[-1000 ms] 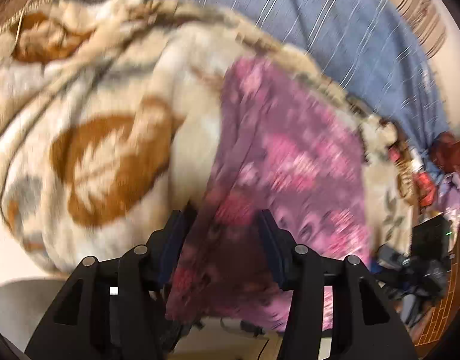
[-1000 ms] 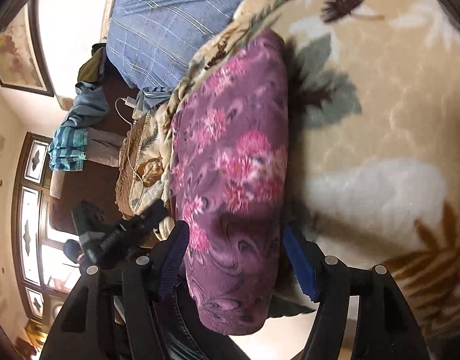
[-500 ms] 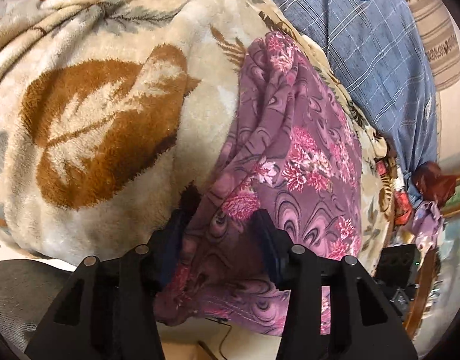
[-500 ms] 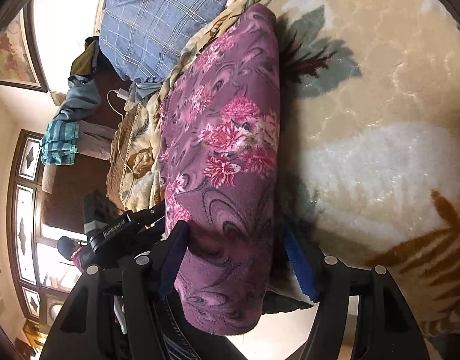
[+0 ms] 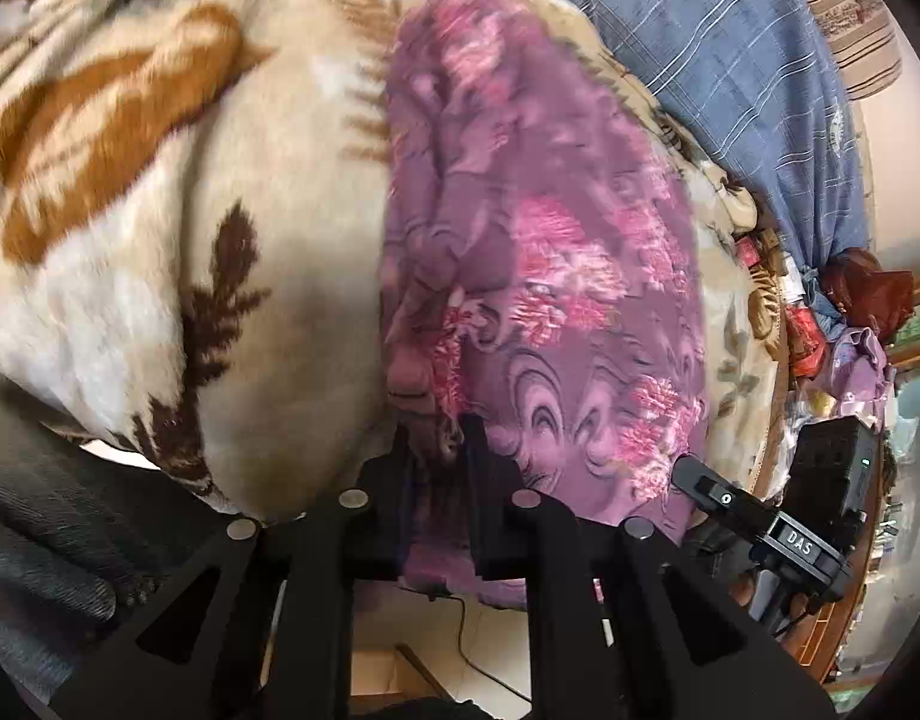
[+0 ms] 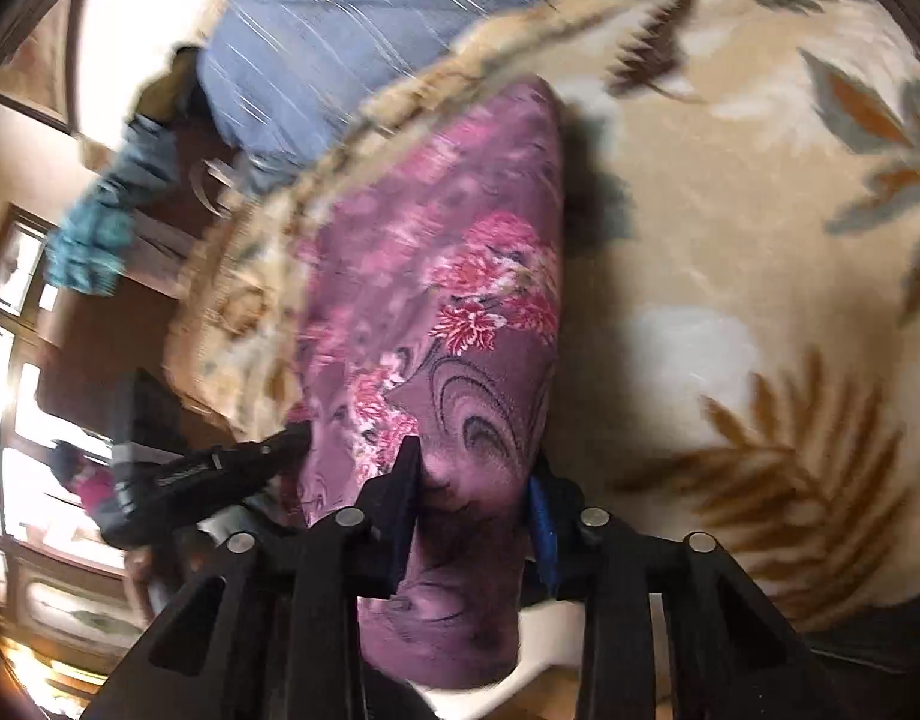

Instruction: Fold small clothes

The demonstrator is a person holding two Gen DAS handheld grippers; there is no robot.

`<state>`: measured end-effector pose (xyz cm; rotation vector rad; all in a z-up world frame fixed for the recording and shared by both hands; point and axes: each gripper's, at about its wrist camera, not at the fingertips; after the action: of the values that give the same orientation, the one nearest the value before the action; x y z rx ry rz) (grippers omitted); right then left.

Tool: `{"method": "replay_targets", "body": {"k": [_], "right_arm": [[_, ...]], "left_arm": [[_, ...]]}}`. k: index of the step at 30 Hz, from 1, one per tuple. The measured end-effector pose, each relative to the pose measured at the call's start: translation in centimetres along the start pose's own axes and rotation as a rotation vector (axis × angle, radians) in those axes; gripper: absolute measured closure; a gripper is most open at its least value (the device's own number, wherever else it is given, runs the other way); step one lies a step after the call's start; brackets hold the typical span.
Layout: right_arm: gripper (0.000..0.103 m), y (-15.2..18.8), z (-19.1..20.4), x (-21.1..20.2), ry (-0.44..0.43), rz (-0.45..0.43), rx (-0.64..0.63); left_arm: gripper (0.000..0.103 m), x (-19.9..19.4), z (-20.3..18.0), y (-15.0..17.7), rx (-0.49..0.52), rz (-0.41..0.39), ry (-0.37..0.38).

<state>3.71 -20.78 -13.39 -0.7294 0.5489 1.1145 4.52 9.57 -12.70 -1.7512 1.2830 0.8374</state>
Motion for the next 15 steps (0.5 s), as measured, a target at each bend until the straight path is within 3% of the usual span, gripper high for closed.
{"method": "replay_targets", "body": {"k": [1,2,4,7,11,13,15], "right_arm": [[0.057,0.1,-1.0,0.5,-0.008,0.016,0.042],[0.045,0.2,-1.7,0.6,-0.03,0.014,0.093],[0.043,0.1,-1.9,-0.1,-0.032,0.004,0.134],[0.042,-0.4,-0.1,-1.5,0.029,-0.013,0.036],[0.038,-3.2,1.1,-2.2,0.002,-0.015,-0.001],[0.036,-5.6,1.1,-1.6,-0.03,0.018,-0.006],[0.036,-7.7,0.8,-0.2,-0.055,0.026,-0.036]], "left_arm": [[0.088,-0.5,0.1,0.0,-0.003,-0.017,0.014],[0.083,-1.1,0.2,0.0,-0.001,-0.037,0.026],[0.055,-2.8,0.2,-0.1,0.011,-0.112,0.042],[0.053,-4.7,-1.1,-1.6,0.038,-0.178,-0.011],[0.053,-3.7,-3.2,-4.7,0.117,-0.201,-0.068],[0.053,-2.1,-3.5,-6.0,0.151,-0.177,-0.079],[0.053,0.1,-2.6,-6.9,0.122,-0.14,-0.084]]}}
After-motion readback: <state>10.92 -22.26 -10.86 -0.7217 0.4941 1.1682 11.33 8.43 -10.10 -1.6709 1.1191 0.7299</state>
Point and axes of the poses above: each gripper's, at about its wrist camera, not at the fingertips, and x roughly the way its jaws point, z to its left, y to its underside, and after that the axes turned 4 degrees about -y, right-handed
